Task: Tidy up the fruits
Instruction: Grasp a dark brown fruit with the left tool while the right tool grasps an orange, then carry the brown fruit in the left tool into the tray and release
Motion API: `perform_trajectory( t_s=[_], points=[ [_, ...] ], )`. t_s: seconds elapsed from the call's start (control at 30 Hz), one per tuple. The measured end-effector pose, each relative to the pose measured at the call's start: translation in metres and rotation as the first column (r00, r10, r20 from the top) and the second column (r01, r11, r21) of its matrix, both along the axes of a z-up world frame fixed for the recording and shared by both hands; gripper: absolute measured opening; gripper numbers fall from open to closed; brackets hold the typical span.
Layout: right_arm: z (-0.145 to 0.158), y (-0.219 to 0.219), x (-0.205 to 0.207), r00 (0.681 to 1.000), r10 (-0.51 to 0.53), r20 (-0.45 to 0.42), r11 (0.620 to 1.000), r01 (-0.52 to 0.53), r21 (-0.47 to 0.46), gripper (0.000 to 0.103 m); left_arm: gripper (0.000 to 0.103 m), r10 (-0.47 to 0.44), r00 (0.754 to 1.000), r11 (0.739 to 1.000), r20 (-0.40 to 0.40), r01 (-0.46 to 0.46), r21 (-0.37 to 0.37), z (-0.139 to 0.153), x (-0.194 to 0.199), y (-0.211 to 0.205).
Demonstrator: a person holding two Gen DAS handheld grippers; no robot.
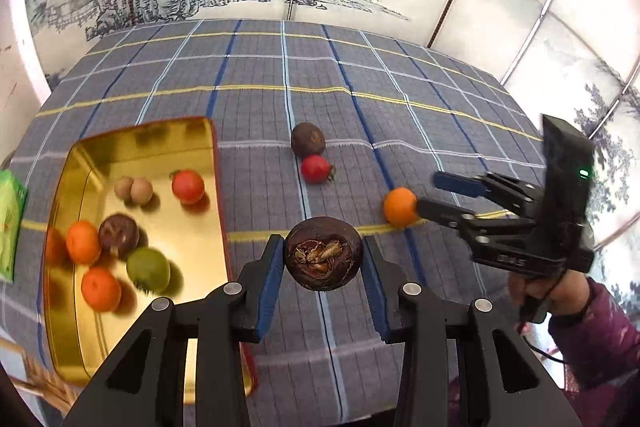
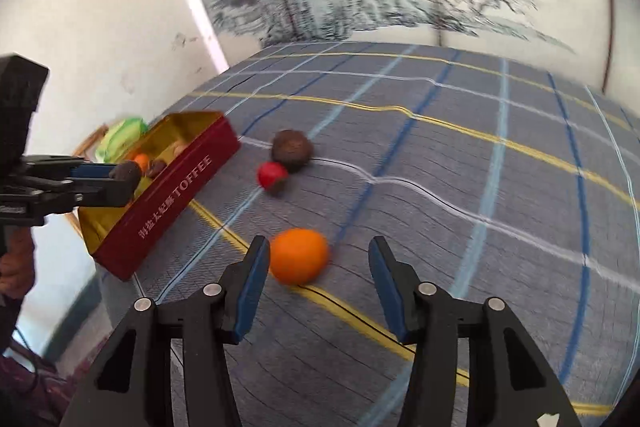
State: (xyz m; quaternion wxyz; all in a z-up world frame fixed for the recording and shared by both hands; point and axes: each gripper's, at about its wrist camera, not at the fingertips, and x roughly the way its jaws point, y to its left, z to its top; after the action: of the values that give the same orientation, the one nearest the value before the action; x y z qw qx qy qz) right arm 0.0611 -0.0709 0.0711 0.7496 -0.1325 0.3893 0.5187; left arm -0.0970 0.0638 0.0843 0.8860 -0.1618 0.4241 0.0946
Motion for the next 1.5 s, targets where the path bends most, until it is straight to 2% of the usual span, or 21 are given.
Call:
perform_trajectory(
  t_s=[0.13,0.23,0.27,0.3,0.33,0.47,0.6,0.73,0.87,1.03,1.27,1.43,1.5],
  points=[
    [-0.013,0.02,-0.006,0.999,-0.006,0.047,0.995,0.01,-0.097,0.051,0.04,0.017,1.0,1.0,0.012,-0.017,-0.003,0.003,-0.015,-0.002],
    [-0.021,0.024,-0.005,1.0,0.004,0.005,0.996,-0.004,-0.09,0.051,0.04,0.025,0.999,1.0,0.021,-0.025,0.0,0.006,-0.023,-0.002],
    [-0.024,0.027,-0.007,1.0,0.011,0.009,0.995,-0.01,-0.104,0.046,0.04,0.031,0.999,1.0,0.025,-0.031,0.001,0.006,-0.026,-0.001],
    [-0.03,0.03,-0.009,1.0,0.018,0.004,0.991,-0.017,-0.13,0.036,0.04,0.038,0.999,0.999,0.03,-0.038,-0.001,0.007,-0.027,0.0],
    [-0.032,0.03,-0.011,1.0,0.017,0.013,0.99,-0.015,-0.138,0.036,0.04,0.044,0.998,0.999,0.037,-0.044,-0.005,0.008,-0.031,0.001],
    [-0.027,0.031,-0.018,0.999,0.018,0.04,0.992,-0.013,-0.128,0.035,0.04,0.088,0.995,0.996,0.054,-0.087,-0.012,0.01,-0.045,0.008],
    [-0.027,0.029,-0.008,0.998,-0.047,0.048,0.992,0.053,-0.117,0.035,0.04,0.143,0.988,0.99,0.058,-0.142,-0.014,0.009,-0.058,0.02],
    [-0.033,0.02,0.001,0.994,-0.108,0.026,0.988,0.11,-0.108,0.035,0.04,0.192,0.98,0.981,0.051,-0.193,0.002,0.006,-0.075,0.032],
    [-0.032,0.018,0.006,0.992,-0.126,0.018,0.986,0.127,-0.104,0.035,0.04,0.226,0.973,0.974,0.04,-0.226,-0.003,-0.001,-0.085,0.042],
    [-0.032,0.02,0.006,0.992,-0.125,0.018,0.987,0.126,-0.104,0.035,0.04,0.234,0.971,0.972,0.039,-0.235,0.027,-0.004,-0.083,0.048],
    [-0.033,0.017,0.008,0.991,-0.13,0.002,0.987,0.13,-0.094,0.035,0.04,0.24,0.97,0.964,0.027,-0.241,0.111,-0.013,-0.065,0.054],
    [-0.033,0.016,0.008,0.991,-0.131,-0.004,0.987,0.13,-0.091,0.035,0.04,0.248,0.969,0.96,0.022,-0.249,0.132,-0.019,-0.054,0.06],
    [-0.033,0.016,0.008,0.991,-0.131,-0.003,0.987,0.13,-0.091,0.035,0.04,0.252,0.968,0.954,0.014,-0.25,0.165,-0.021,-0.049,0.061]
  ],
)
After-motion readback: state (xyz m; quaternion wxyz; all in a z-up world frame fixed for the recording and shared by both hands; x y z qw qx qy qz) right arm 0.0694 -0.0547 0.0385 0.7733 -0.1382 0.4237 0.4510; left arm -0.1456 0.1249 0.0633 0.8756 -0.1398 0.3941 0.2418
